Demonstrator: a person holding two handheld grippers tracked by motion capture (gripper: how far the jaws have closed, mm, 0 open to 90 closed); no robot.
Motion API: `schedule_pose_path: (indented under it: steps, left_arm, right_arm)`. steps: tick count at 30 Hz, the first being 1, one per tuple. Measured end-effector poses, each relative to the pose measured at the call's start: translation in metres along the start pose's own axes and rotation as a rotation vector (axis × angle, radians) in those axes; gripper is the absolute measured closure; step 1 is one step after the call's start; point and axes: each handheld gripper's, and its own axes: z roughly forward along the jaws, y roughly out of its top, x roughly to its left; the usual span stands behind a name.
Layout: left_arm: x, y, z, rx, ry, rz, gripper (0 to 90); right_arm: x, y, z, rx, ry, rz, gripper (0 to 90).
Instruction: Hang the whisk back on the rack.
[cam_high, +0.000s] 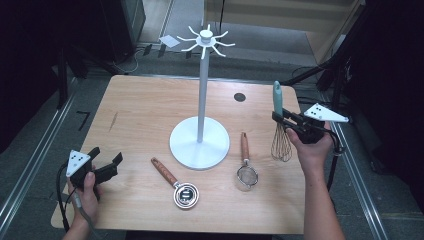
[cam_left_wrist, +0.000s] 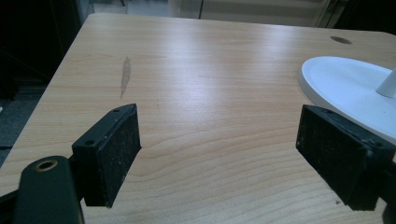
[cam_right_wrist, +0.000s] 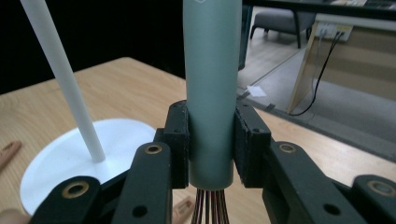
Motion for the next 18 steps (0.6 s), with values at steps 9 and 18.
schedule_pose_path:
  steps: [9, 18]
  left_arm:
    - [0.0, 0.0, 0.0, 0.0, -0.002, 0.001, 14.1]
    - [-0.003, 0.0, 0.001, -0.005, 0.008, 0.034, 14.1]
  right_arm:
    - [0.027, 0.014, -0.003, -0.094, 0.004, 0.011, 71.5]
    - [0.05, 0.019, -0.005, -0.139, 0.024, 0.027, 71.5]
